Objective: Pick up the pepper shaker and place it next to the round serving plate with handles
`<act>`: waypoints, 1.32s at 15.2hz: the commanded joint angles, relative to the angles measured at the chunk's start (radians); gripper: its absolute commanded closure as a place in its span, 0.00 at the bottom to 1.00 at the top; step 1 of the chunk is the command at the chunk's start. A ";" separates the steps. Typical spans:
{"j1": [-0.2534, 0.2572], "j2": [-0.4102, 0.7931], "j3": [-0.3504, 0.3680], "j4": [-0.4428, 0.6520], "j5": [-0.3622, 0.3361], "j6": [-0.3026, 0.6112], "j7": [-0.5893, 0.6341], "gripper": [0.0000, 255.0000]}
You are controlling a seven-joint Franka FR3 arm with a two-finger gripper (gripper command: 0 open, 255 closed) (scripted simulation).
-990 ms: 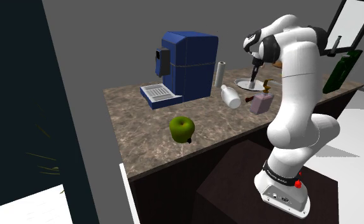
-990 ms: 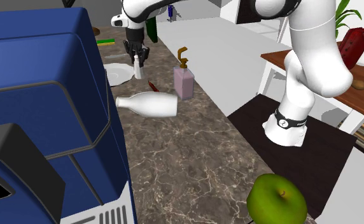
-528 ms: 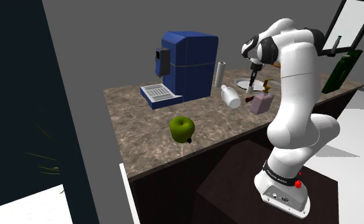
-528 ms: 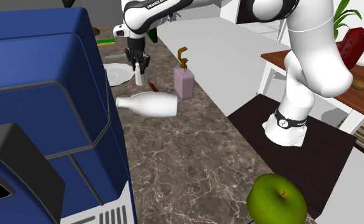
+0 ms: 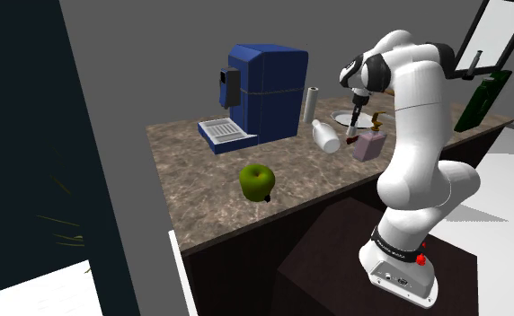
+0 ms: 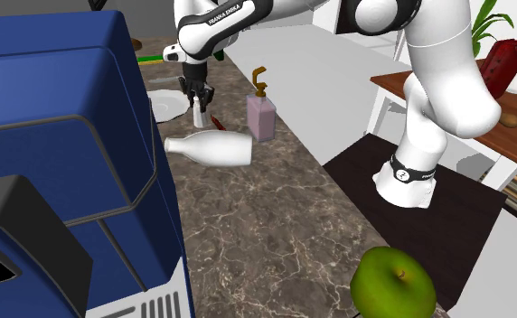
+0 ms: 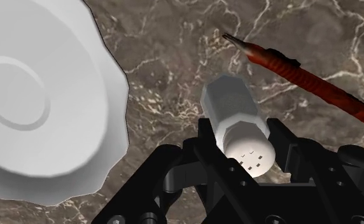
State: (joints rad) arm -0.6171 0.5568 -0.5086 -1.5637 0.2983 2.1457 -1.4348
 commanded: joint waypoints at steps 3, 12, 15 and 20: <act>0.000 0.000 0.000 0.000 0.000 0.001 0.000 1.00; 0.008 -0.033 -0.011 0.017 -0.018 -0.047 0.010 0.00; 0.014 -0.060 -0.020 0.037 -0.034 -0.092 0.020 0.00; 0.014 -0.060 -0.020 0.037 -0.034 -0.092 0.020 0.00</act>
State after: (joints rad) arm -0.6035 0.4968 -0.5288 -1.5265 0.2649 2.0547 -1.4151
